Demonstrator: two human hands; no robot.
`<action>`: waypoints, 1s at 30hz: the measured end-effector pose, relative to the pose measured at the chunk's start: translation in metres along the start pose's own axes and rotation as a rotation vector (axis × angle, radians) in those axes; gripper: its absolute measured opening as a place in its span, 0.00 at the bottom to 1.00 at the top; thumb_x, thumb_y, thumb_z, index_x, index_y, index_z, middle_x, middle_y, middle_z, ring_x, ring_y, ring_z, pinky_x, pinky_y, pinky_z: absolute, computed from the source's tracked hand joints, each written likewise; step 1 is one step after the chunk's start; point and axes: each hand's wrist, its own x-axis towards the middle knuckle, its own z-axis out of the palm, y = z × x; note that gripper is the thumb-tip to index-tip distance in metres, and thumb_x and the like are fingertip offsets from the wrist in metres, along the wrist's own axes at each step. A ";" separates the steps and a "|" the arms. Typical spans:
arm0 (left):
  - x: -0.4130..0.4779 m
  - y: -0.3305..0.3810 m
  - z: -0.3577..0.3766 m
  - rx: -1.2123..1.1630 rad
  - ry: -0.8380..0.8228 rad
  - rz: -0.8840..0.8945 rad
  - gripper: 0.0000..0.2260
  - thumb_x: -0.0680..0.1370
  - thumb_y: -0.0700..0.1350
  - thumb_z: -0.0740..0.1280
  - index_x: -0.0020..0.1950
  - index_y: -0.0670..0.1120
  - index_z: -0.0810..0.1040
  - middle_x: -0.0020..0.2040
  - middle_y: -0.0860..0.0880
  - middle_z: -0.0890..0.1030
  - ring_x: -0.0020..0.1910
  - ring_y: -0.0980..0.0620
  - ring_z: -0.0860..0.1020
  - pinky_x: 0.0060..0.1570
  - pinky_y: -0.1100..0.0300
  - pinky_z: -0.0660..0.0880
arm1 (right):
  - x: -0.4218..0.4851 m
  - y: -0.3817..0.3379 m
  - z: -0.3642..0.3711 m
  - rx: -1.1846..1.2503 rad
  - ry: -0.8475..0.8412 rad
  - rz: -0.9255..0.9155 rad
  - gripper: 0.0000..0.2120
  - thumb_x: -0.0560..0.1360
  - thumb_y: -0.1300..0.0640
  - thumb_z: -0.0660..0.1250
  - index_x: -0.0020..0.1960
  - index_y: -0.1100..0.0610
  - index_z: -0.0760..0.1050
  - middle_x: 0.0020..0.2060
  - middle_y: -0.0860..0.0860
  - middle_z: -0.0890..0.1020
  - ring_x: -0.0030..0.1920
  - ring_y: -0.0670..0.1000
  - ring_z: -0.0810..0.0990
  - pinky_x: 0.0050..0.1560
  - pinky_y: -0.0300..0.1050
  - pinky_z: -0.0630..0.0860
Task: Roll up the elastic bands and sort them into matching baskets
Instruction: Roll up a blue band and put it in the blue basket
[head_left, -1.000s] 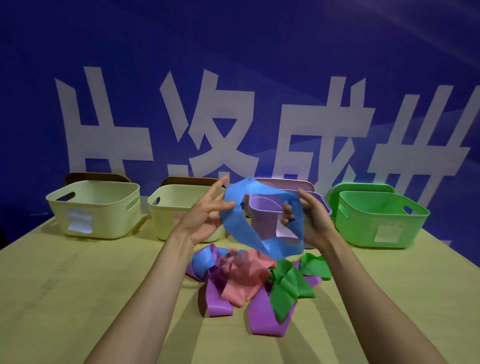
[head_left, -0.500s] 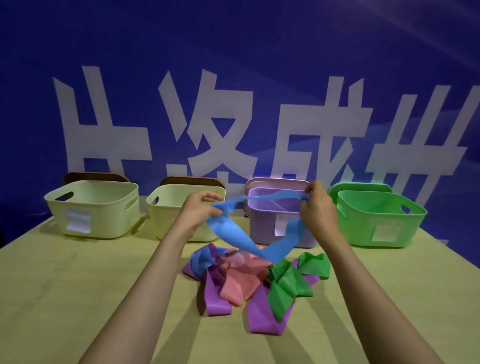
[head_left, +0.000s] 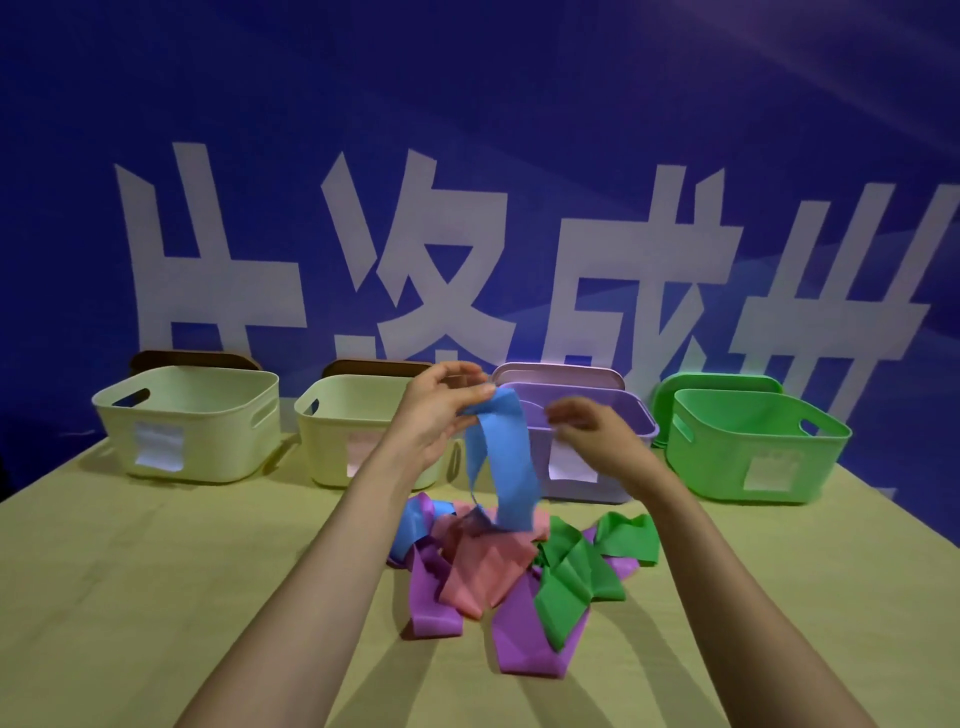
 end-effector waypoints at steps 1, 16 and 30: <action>0.000 0.000 0.003 0.029 -0.038 -0.008 0.09 0.73 0.32 0.70 0.46 0.45 0.76 0.42 0.50 0.80 0.42 0.54 0.79 0.43 0.60 0.76 | -0.004 -0.011 -0.002 0.193 0.028 -0.033 0.10 0.77 0.64 0.64 0.57 0.57 0.76 0.51 0.54 0.81 0.52 0.52 0.80 0.56 0.45 0.76; 0.004 0.004 0.016 0.519 0.025 0.340 0.15 0.73 0.55 0.70 0.51 0.45 0.79 0.48 0.50 0.81 0.46 0.56 0.77 0.46 0.66 0.72 | 0.000 -0.053 -0.009 0.208 0.245 -0.289 0.02 0.74 0.58 0.70 0.44 0.52 0.79 0.40 0.50 0.79 0.40 0.47 0.74 0.41 0.37 0.73; -0.006 0.026 0.035 0.329 -0.203 0.316 0.08 0.80 0.49 0.61 0.58 0.52 0.74 0.53 0.48 0.81 0.53 0.51 0.80 0.54 0.54 0.78 | -0.002 -0.088 -0.042 0.180 0.192 -0.363 0.07 0.77 0.56 0.66 0.51 0.57 0.79 0.44 0.53 0.82 0.47 0.49 0.79 0.52 0.49 0.77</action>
